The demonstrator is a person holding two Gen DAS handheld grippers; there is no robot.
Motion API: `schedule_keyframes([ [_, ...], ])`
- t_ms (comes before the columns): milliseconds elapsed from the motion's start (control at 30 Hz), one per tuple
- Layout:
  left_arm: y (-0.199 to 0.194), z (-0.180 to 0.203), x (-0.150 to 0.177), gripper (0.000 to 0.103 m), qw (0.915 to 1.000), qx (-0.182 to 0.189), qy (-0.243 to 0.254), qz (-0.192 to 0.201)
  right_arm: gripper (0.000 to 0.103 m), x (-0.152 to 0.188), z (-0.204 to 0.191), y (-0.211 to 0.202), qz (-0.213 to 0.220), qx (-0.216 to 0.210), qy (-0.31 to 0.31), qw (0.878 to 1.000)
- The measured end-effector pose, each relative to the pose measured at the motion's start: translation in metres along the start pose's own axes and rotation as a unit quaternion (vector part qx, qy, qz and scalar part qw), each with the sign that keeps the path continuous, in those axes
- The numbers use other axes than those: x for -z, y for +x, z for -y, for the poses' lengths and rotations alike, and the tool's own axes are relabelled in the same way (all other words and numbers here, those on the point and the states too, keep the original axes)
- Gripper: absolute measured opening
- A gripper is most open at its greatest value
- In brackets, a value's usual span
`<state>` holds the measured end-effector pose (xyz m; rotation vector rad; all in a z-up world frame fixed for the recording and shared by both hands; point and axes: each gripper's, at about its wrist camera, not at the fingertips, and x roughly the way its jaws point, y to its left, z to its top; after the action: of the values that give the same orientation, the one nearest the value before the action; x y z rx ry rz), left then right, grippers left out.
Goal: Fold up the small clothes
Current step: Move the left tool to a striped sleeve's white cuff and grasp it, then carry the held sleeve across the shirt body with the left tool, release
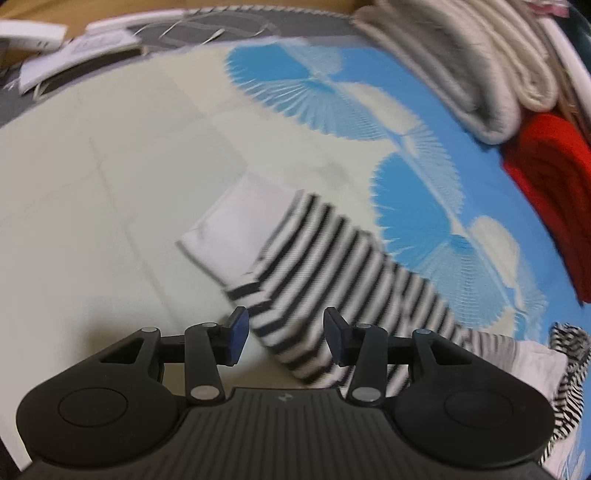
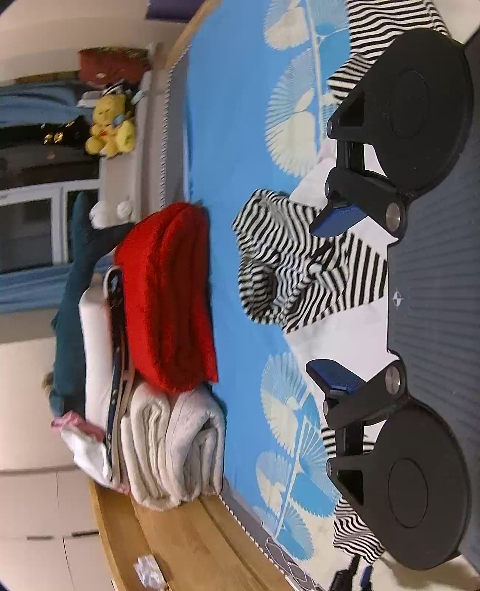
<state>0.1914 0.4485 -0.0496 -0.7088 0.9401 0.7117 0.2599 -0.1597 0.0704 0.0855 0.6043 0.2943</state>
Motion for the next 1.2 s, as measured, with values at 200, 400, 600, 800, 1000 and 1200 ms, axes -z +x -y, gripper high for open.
schedule_keyframes([
  [200,0.016,-0.012,0.005,0.050,0.9994,-0.009,-0.026,-0.021,0.075,0.003,0.015,0.012,-0.020,0.020,0.032,0.999],
  [400,0.016,0.000,0.012,0.040,0.9991,-0.011,-0.040,0.000,0.075,0.011,0.022,0.015,-0.035,0.028,0.048,0.998],
  [600,0.008,0.035,0.020,0.005,0.9971,-0.069,-0.016,0.028,0.075,0.021,0.019,0.025,-0.057,0.032,0.016,0.998],
  [800,-0.049,0.097,0.018,0.004,0.9962,-0.006,0.005,0.087,0.075,0.018,0.018,0.029,-0.052,0.049,-0.001,0.997],
  [1000,-0.100,0.173,0.036,0.003,0.9877,0.074,0.069,0.119,0.069,0.013,0.018,0.034,-0.051,0.054,0.000,0.997],
  [1200,-0.111,0.227,0.076,0.003,0.9798,0.130,0.116,0.098,0.049,0.010,0.027,0.033,-0.033,0.071,0.012,0.997],
])
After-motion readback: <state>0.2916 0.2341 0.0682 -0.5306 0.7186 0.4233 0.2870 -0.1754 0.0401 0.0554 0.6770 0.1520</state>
